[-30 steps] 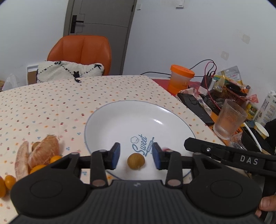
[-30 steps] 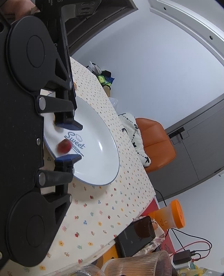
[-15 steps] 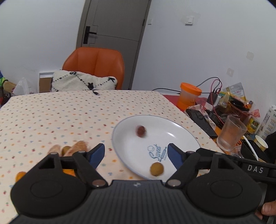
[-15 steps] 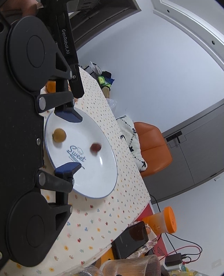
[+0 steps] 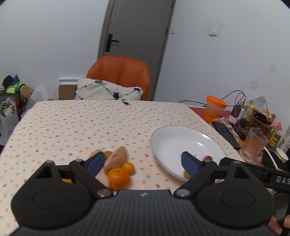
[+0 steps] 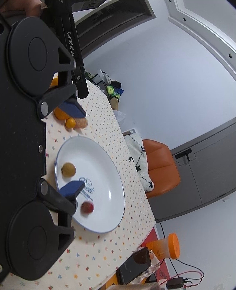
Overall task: Organize fruits
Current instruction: 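Move both open grippers from the plate back to the fruit pile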
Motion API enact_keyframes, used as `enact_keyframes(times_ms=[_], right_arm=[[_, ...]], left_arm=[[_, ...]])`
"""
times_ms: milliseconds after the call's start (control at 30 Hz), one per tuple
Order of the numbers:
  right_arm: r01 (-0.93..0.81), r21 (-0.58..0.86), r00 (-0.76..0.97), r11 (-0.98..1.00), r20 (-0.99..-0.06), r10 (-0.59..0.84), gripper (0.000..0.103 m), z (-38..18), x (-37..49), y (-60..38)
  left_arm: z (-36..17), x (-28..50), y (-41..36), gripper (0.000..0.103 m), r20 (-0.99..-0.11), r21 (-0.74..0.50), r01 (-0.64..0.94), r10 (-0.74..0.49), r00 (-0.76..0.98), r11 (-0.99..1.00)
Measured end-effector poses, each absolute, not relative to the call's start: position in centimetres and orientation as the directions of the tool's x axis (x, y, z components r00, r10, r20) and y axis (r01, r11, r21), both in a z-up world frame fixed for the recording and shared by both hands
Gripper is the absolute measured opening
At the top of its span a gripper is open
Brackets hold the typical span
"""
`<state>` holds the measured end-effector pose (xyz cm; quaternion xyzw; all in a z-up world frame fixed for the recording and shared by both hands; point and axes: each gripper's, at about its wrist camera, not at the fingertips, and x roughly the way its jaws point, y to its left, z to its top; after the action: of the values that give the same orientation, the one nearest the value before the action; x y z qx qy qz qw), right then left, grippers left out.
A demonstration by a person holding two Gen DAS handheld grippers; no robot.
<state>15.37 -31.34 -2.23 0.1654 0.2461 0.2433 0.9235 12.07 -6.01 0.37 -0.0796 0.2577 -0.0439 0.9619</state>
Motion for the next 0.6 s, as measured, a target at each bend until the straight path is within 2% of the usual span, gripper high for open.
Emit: enact_keyframes(times_ms=[67, 133, 233, 600], right_arm=[[-0.373, 0.422, 0.759, 0.826, -0.373, 0.533, 0.085, -2.0, 15.1, -30.8], [-0.373, 0.415, 0.761, 0.830, -0.375, 0.530, 0.097, -1.8, 14.8, -30.2], [-0.381, 0.406, 0.759, 0.830, -0.376, 0.532, 0.103, -1.7, 14.3, -29.2], [-0.382, 0.417, 0.733, 0.824, -0.406, 0.545, 0.103, -1.6, 13.4, -26.4]], left_arm=[[0.6, 11.5, -5.4, 0.093, -0.485, -0.167, 0.029, -0.108, 0.868, 0.986], [0.7, 11.0, -4.6, 0.093, -0.483, -0.154, 0.010, -0.084, 0.872, 0.988], [0.9, 10.1, -3.6, 0.095, -0.480, -0.131, -0.026, -0.041, 0.876, 0.991], [1.0, 7.7, 0.0, 0.096, -0.489, -0.119, -0.095, 0.025, 0.872, 0.988]])
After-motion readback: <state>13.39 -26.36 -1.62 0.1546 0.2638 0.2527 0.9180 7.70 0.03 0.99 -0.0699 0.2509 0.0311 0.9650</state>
